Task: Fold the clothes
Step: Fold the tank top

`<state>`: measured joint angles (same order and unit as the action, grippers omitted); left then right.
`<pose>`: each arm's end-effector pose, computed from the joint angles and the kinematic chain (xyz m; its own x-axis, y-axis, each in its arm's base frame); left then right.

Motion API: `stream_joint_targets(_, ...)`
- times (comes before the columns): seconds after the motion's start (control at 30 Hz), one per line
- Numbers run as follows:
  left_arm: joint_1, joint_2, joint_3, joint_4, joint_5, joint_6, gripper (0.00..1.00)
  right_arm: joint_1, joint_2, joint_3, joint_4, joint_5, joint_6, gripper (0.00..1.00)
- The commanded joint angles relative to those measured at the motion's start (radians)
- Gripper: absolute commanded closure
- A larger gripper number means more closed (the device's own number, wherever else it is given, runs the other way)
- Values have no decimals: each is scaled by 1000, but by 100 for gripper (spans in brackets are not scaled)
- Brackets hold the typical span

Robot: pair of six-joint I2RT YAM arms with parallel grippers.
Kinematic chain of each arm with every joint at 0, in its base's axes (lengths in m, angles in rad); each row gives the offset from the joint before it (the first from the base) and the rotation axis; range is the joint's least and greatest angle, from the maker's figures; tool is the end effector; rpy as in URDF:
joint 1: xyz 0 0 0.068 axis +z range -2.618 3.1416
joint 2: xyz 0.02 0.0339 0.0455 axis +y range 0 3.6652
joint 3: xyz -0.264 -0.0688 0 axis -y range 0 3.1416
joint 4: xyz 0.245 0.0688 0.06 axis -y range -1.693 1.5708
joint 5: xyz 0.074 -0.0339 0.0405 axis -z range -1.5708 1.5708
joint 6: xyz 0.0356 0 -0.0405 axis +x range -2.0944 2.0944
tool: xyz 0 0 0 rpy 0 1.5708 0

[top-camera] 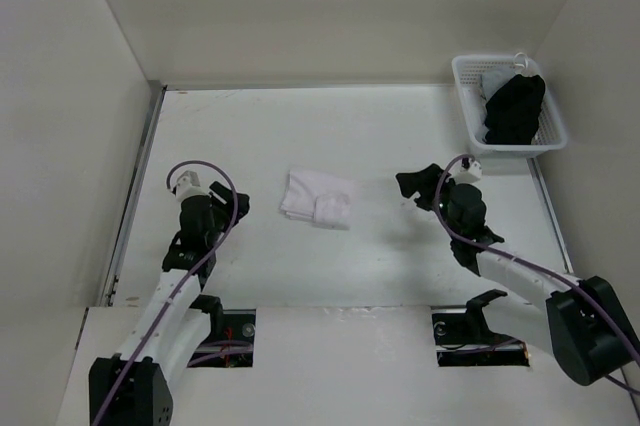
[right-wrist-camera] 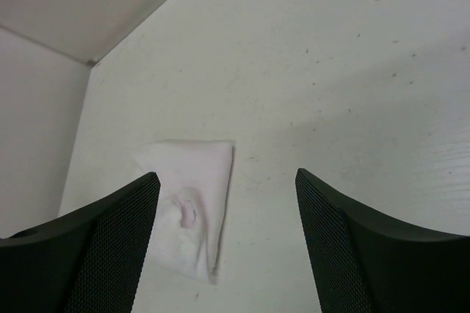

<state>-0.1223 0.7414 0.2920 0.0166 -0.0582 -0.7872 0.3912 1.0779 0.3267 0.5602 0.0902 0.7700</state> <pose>0.1704 -0.0189 0.1935 -0.3430 -0.6703 -0.6580 -0.2459 0.7402 -0.6258 0.2070 0.0819 0.2019 -0.3334 0.6124 -0.7168 -0.0918 0.7356 0.6712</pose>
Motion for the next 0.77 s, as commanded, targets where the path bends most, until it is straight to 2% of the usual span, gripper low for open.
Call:
stream_joint_targets(0.0, 46, 1, 4, -37, 52, 29, 42, -16, -39, -3, 43, 42, 23, 20)
stream_joint_targets(0.27, 26, 88, 42, 32, 81, 22, 38, -16, -44, -9, 50, 39, 31, 19)
stream_joint_targets(0.73, -7, 185, 39, 114, 55, 42, 38, -18, 24, 5, 66, 34, 32, 19)
